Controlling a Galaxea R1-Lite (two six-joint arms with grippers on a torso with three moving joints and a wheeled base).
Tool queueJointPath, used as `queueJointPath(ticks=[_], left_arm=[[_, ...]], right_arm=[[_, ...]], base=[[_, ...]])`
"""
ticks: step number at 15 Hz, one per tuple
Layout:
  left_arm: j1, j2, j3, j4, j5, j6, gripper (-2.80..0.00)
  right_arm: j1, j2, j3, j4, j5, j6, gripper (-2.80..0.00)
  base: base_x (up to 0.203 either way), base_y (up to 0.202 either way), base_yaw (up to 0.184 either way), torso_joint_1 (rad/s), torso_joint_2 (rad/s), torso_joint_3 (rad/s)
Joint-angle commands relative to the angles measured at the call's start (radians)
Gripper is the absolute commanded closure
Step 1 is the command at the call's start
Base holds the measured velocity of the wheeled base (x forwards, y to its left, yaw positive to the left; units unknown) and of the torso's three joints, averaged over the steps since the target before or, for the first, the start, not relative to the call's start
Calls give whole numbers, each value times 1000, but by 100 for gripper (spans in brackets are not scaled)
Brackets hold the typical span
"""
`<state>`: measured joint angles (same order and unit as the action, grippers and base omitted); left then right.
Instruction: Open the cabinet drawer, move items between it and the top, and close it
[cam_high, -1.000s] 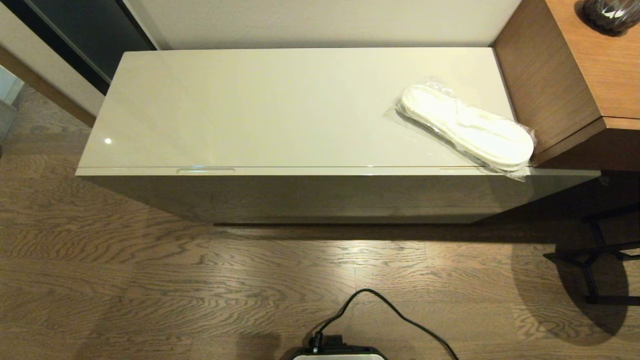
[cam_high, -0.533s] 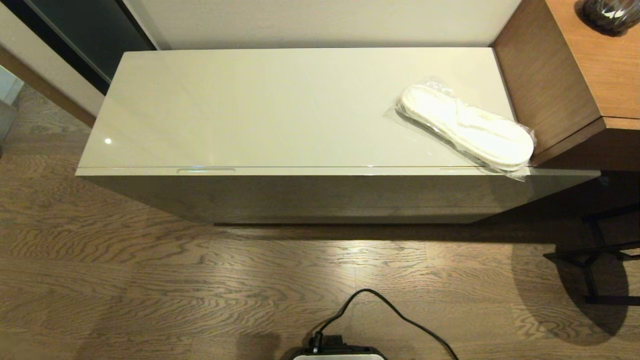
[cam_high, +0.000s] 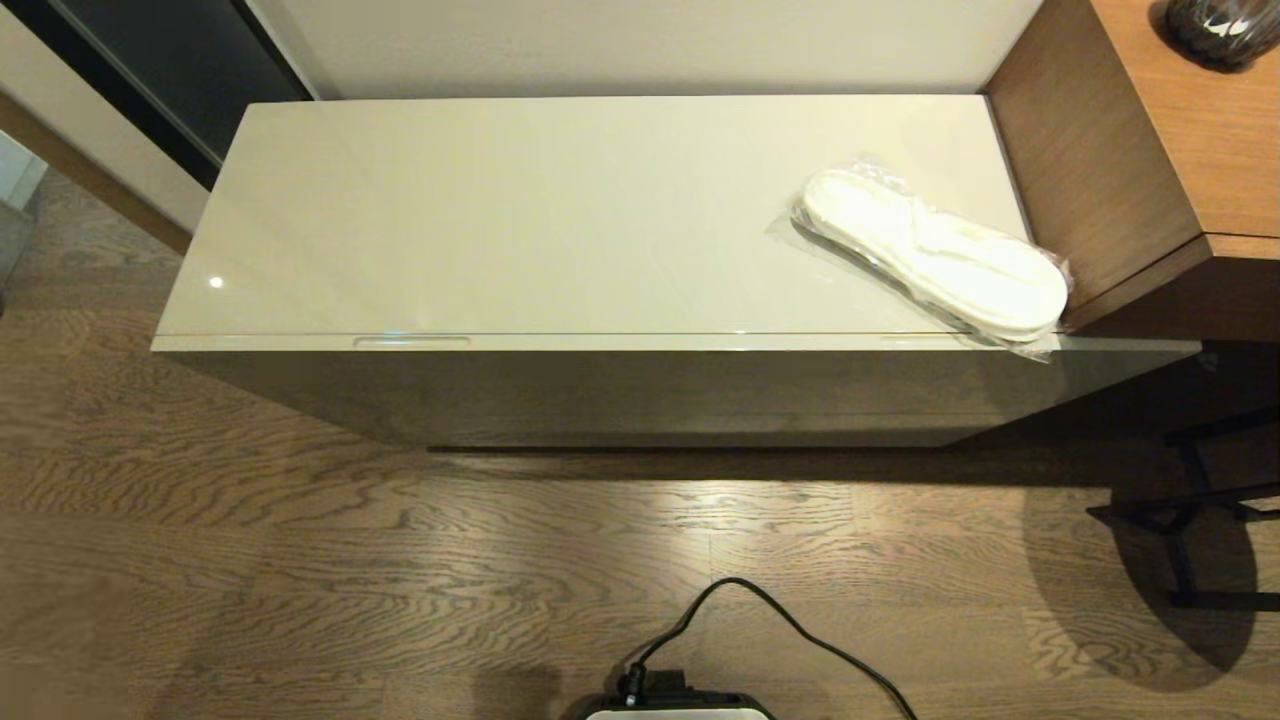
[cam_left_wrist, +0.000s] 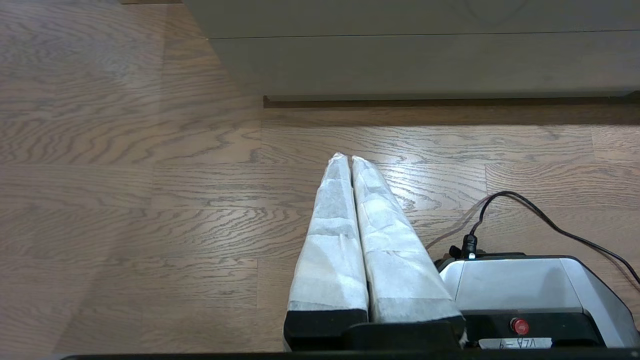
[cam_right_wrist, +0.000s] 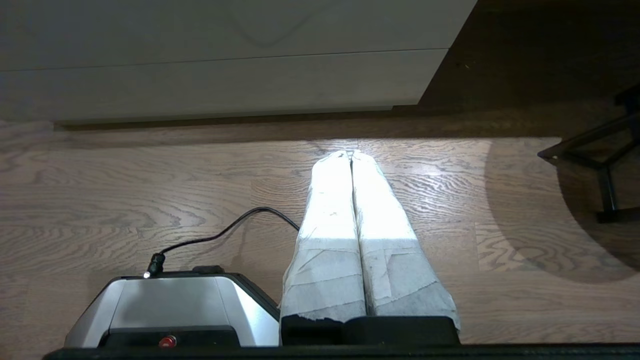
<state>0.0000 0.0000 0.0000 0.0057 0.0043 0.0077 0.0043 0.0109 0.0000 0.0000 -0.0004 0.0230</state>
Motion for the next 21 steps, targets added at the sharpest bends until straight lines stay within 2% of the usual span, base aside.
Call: queueJointPath(ticks=[1,21], left_arm=[[0,2,0,0,0,0,0],[0,2,0,0,0,0,0]], right_arm=[[0,1,2,0,-1,0,0],[0,1,3,0,-1,0,0]], base=[[0,0,0,0,0,0],[0,0,0,0,0,0]])
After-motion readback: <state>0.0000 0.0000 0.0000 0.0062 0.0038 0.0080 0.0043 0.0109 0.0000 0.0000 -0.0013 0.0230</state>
